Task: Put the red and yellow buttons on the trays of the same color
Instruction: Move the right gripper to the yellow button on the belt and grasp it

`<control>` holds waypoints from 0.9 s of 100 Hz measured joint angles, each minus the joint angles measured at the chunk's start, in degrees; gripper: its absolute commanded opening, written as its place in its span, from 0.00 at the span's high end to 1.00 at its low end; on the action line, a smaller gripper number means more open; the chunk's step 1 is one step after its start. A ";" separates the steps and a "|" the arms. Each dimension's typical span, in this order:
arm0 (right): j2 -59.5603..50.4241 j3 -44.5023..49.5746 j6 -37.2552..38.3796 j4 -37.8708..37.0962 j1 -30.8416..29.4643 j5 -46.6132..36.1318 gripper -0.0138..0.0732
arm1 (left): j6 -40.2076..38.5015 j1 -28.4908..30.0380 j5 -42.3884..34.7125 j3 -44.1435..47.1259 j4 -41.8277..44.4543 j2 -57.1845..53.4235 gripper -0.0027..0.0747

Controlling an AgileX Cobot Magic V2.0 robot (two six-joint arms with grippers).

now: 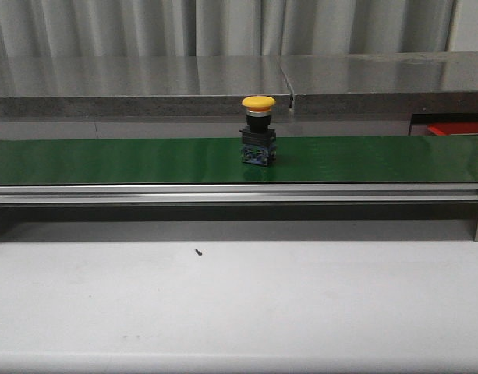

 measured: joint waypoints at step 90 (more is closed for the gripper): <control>-22.68 34.70 -4.31 0.00 33.17 -5.20 0.13 | 0.00 0.00 0.00 0.00 0.00 0.00 0.99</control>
